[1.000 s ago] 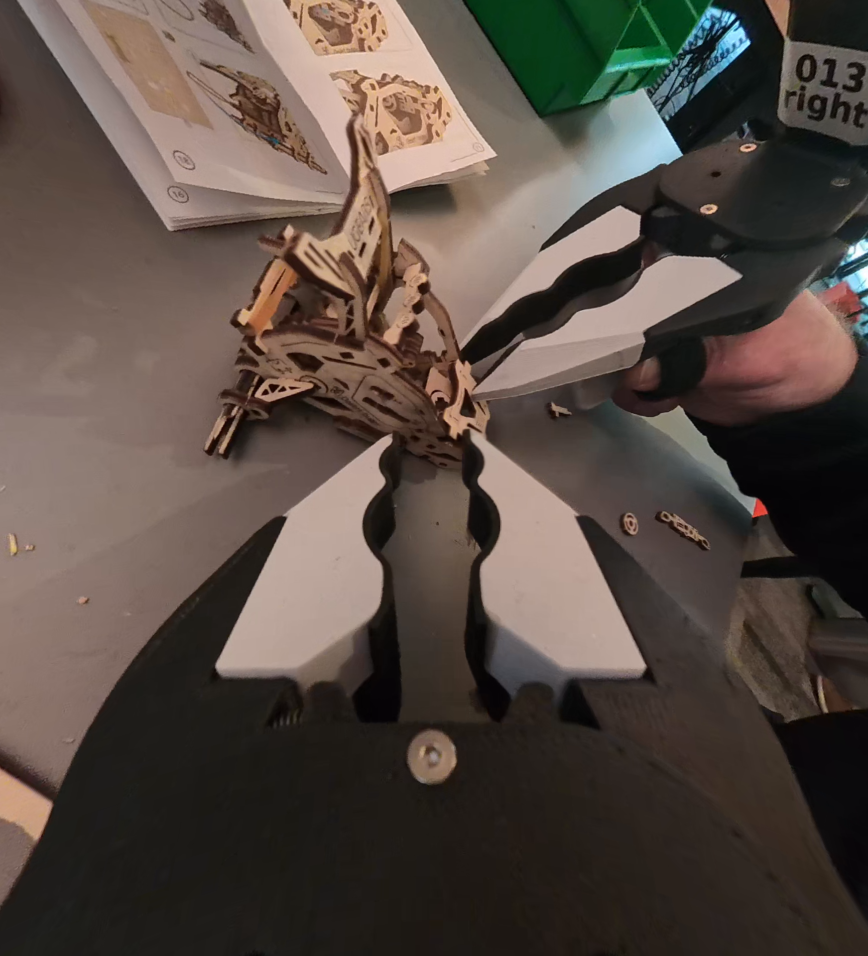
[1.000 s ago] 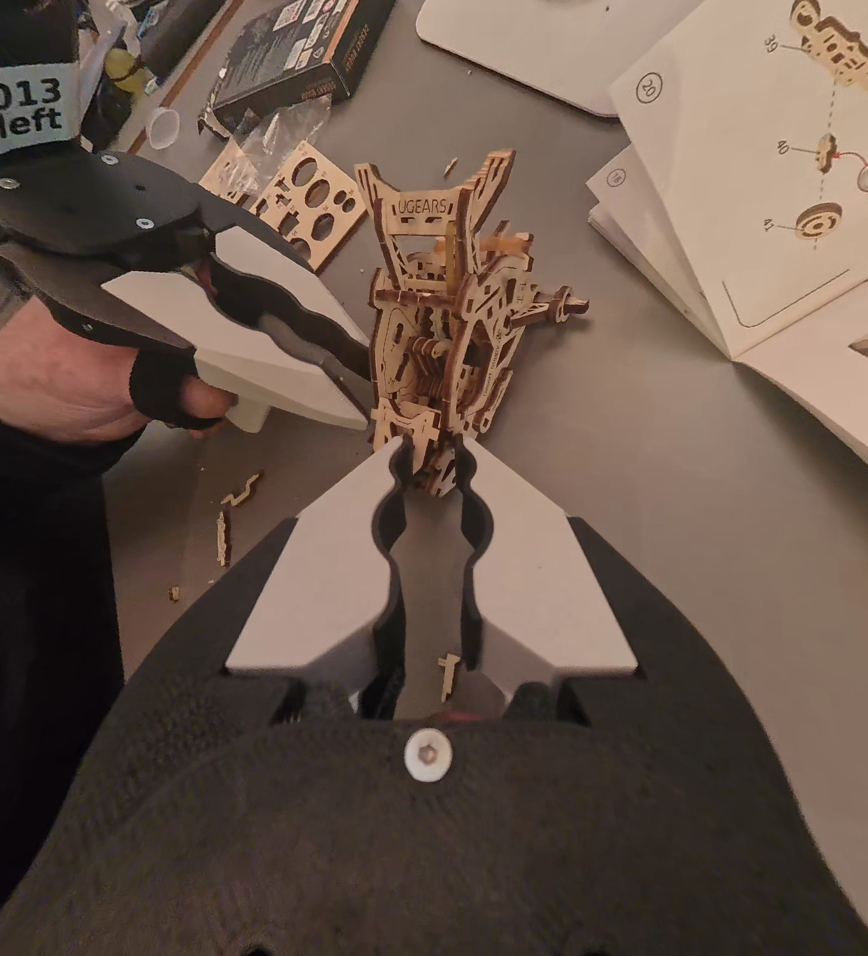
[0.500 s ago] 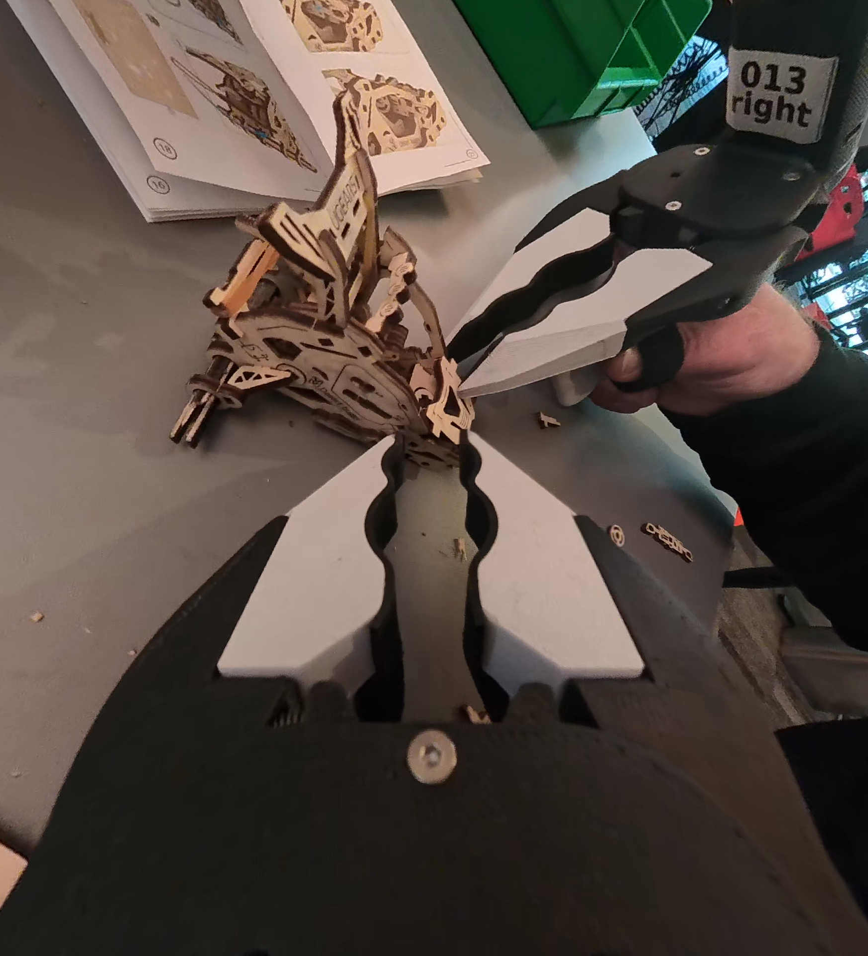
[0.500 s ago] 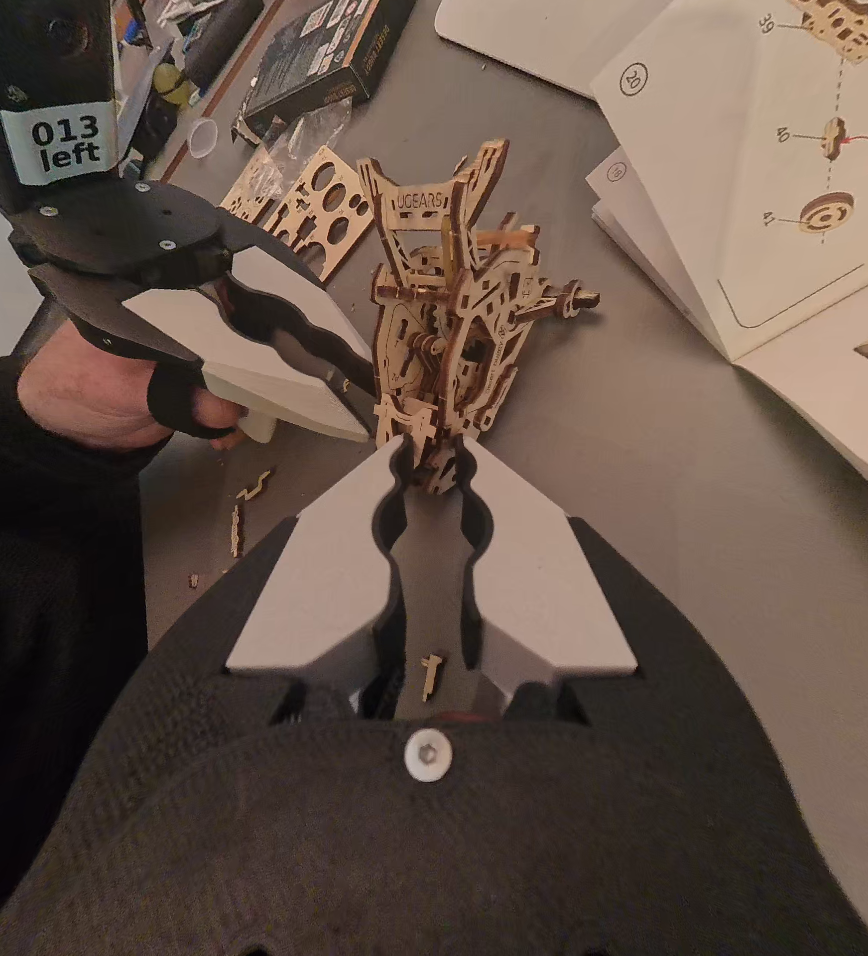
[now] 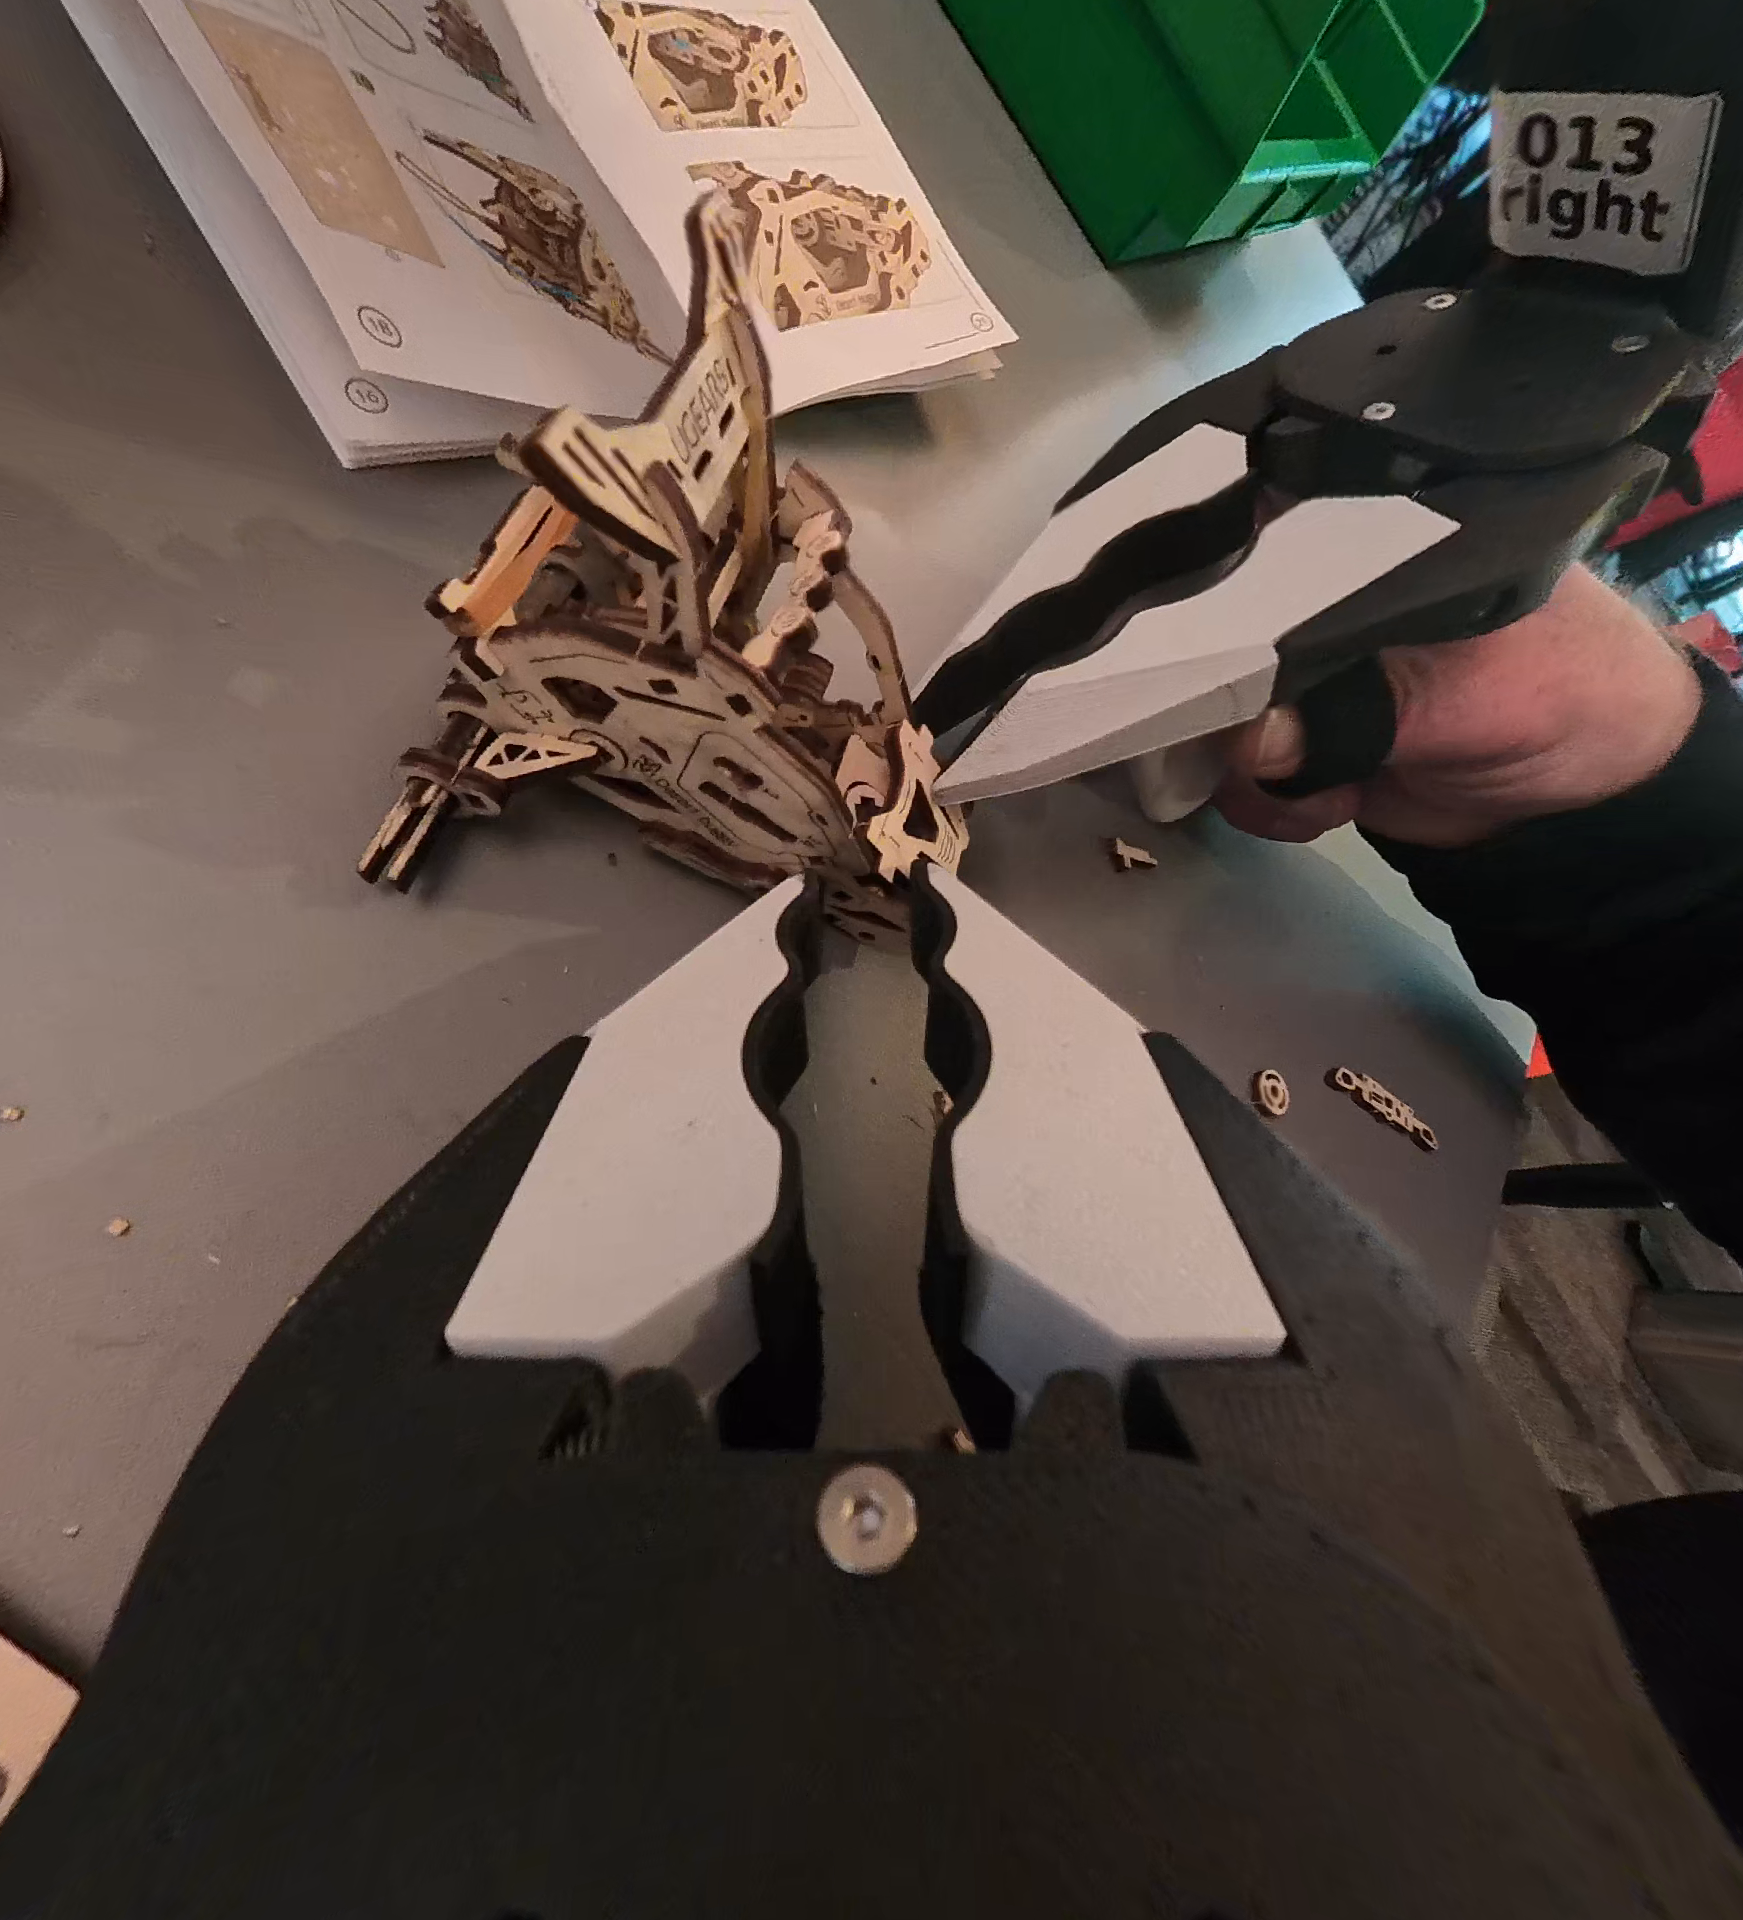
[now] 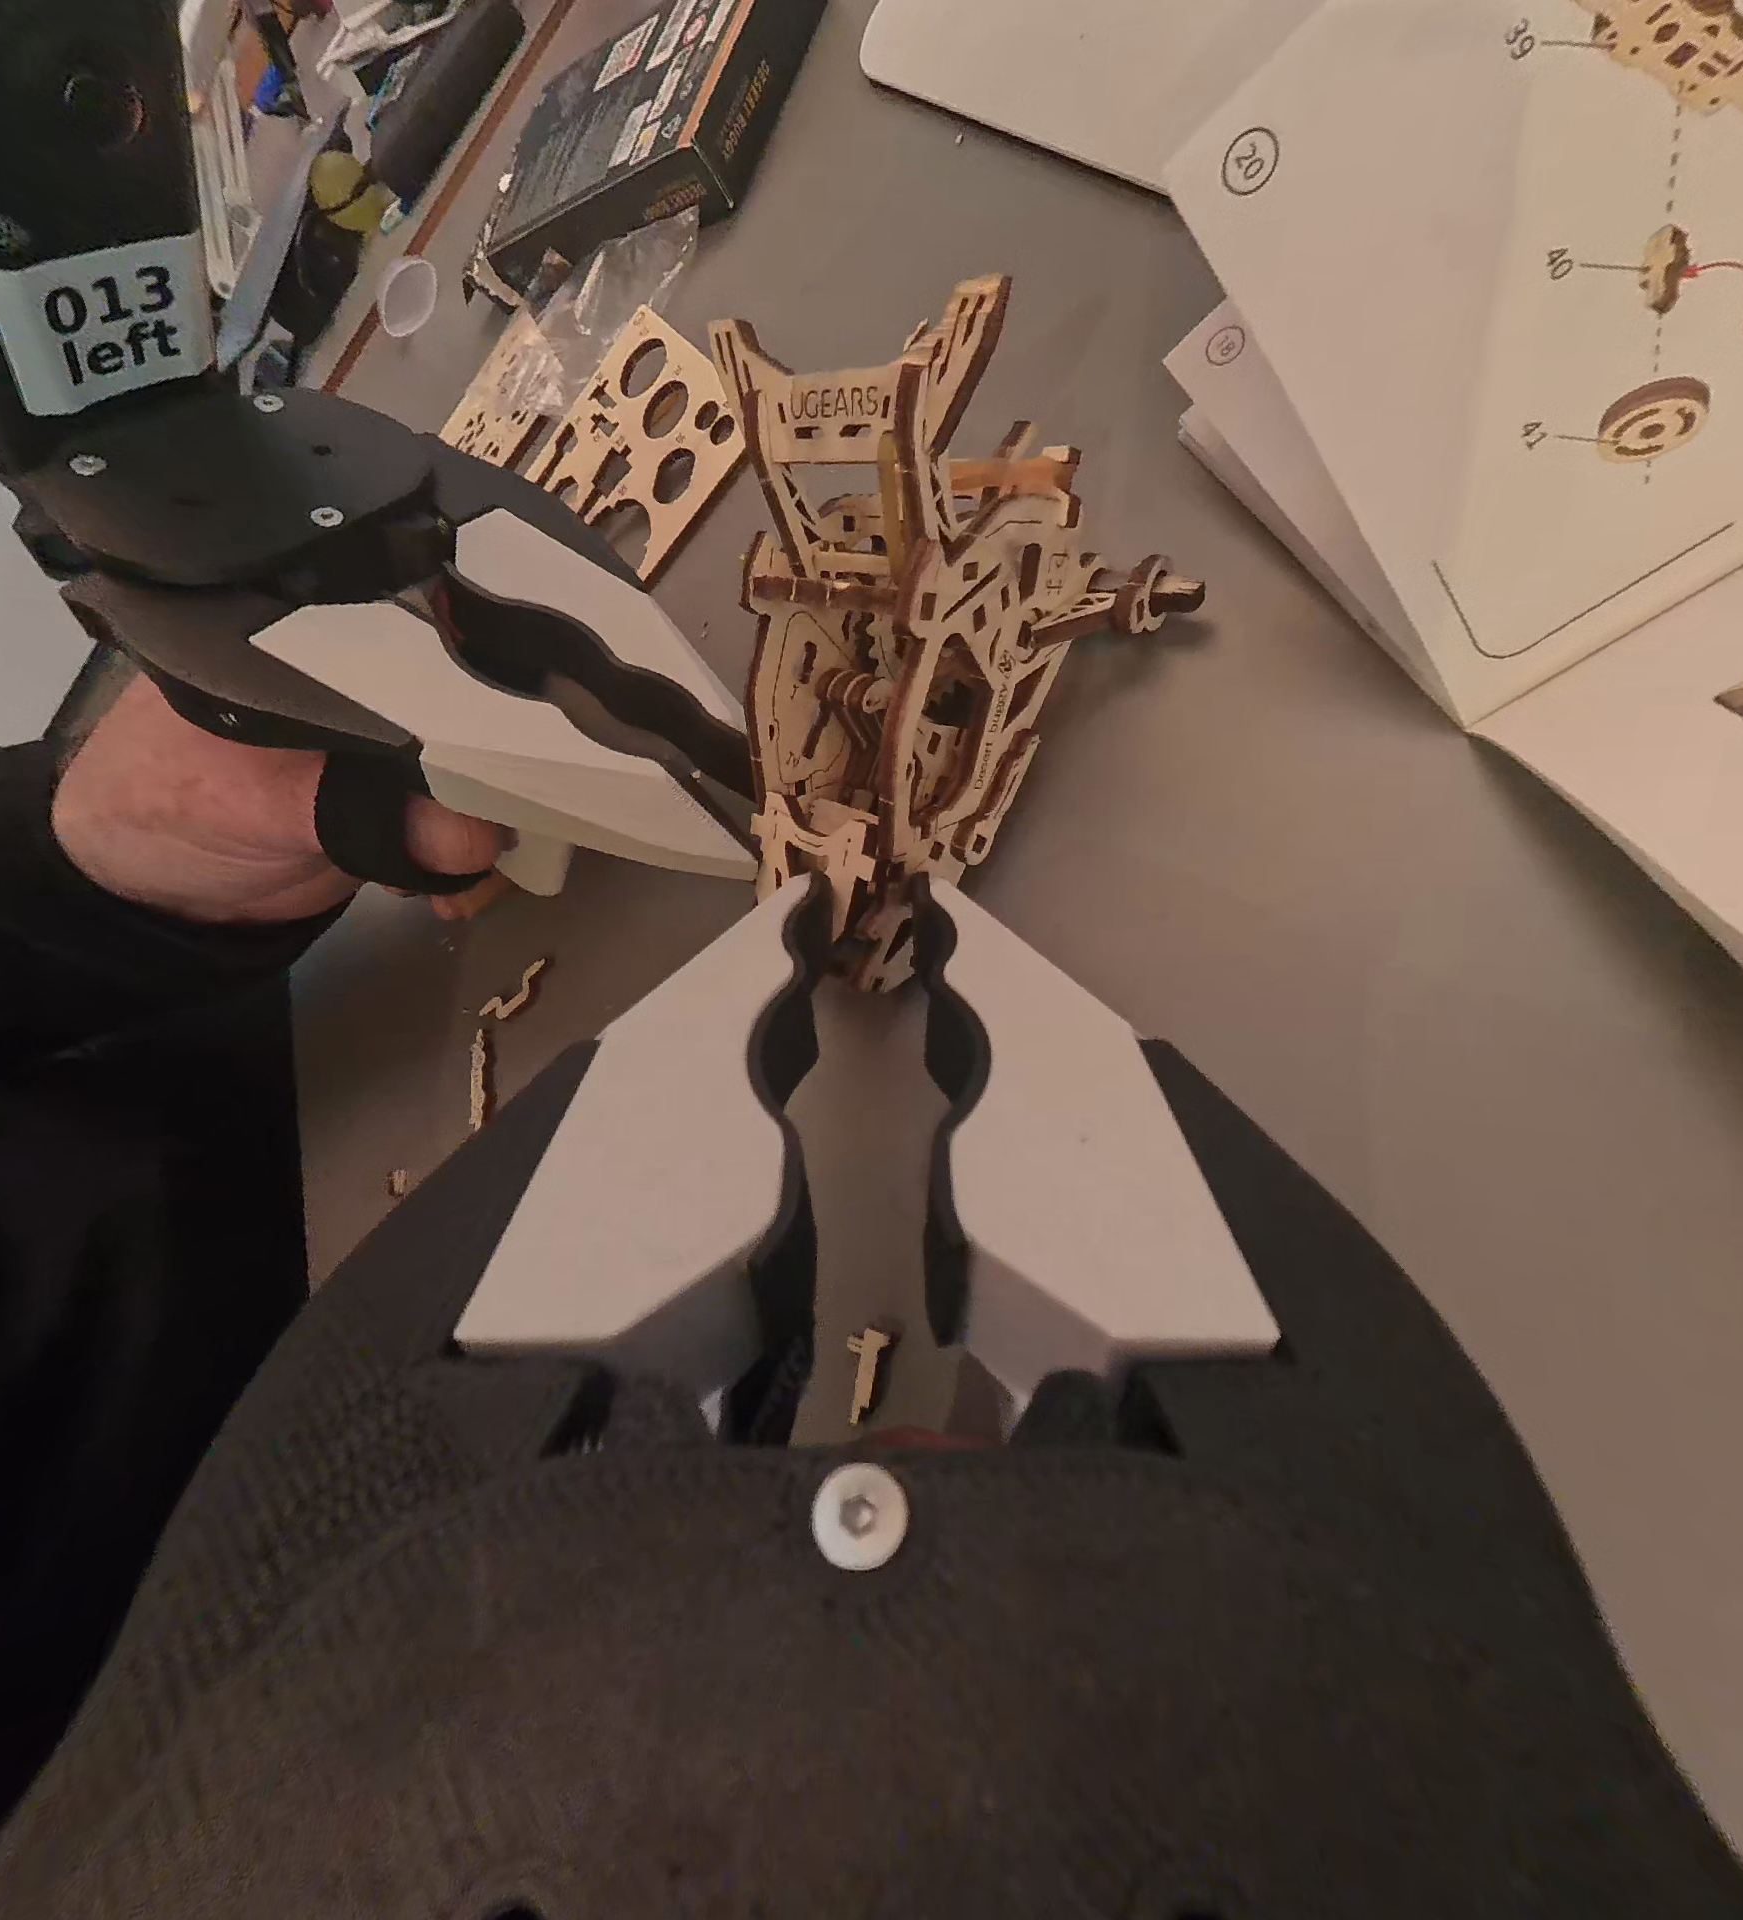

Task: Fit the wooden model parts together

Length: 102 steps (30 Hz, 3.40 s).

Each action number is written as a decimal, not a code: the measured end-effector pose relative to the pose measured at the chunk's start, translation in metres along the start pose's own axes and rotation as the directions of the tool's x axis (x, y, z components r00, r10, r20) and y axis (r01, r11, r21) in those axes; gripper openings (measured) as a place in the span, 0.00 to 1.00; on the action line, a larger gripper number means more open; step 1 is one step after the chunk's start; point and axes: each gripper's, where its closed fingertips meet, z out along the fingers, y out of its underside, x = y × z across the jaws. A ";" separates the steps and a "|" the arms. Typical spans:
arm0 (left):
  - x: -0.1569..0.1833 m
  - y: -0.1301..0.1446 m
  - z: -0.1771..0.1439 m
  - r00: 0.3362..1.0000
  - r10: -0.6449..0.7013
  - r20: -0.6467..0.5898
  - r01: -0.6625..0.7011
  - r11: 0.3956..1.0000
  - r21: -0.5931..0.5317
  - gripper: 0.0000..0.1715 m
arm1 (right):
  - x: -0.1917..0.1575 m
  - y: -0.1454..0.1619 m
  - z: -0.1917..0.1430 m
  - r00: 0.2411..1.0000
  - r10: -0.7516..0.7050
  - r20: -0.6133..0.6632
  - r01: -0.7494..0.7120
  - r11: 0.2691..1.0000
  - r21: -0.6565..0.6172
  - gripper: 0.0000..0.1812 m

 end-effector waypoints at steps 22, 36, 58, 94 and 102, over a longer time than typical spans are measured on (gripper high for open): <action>-0.006 0.002 -0.004 0.996 -0.075 -0.046 0.073 0.997 -0.033 0.11 | -0.001 -0.005 0.008 1.000 0.002 0.023 -0.002 1.000 -0.008 0.07; -0.011 0.000 -0.004 0.998 -0.051 -0.023 0.050 0.998 -0.044 0.10 | 0.000 -0.007 0.011 1.000 0.003 0.003 -0.003 1.000 -0.001 0.07; -0.023 -0.005 -0.012 0.999 -0.041 -0.015 0.041 0.999 -0.028 0.11 | -0.010 -0.005 0.019 1.000 -0.006 -0.005 0.006 1.000 0.009 0.05; -0.037 -0.020 -0.005 0.997 0.078 0.024 -0.077 0.996 -0.052 0.09 | -0.006 -0.006 0.029 0.996 -0.077 -0.052 0.075 0.997 -0.031 0.00; -0.037 -0.021 -0.004 0.994 0.107 -0.008 -0.107 0.992 -0.061 0.10 | -0.003 -0.007 0.029 0.995 -0.073 -0.070 0.071 0.997 -0.029 0.00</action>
